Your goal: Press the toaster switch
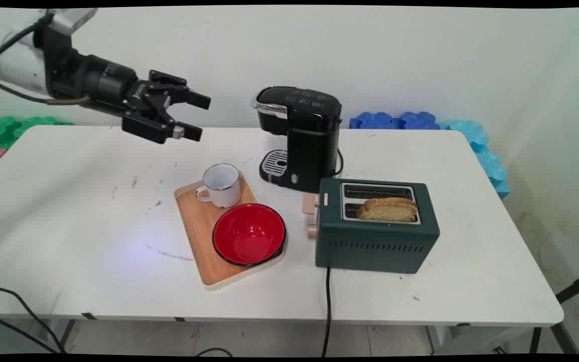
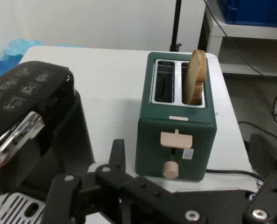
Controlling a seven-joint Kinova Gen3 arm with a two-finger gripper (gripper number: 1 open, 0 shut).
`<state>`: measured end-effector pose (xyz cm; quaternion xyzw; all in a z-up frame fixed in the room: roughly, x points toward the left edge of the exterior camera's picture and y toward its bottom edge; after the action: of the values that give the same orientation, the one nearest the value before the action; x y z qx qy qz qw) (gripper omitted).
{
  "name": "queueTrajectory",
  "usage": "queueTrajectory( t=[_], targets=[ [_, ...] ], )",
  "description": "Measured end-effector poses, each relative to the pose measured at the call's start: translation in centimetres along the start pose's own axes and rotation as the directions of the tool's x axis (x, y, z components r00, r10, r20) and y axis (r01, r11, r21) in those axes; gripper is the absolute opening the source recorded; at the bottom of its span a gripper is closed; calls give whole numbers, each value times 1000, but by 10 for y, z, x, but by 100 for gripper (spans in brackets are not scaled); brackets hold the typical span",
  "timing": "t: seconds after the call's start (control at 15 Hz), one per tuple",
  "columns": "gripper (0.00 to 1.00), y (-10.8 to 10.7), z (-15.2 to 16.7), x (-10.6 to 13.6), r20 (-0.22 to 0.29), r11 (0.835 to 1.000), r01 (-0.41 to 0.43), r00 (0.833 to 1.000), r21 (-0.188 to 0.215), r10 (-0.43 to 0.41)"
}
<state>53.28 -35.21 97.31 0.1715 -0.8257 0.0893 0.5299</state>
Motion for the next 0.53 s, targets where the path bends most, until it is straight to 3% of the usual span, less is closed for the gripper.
queueTrajectory(
  t=[0.53],
  targets=[
    [100, 12, 55, 25, 46, 1000, -8, 999, -23, 9]
  ],
)
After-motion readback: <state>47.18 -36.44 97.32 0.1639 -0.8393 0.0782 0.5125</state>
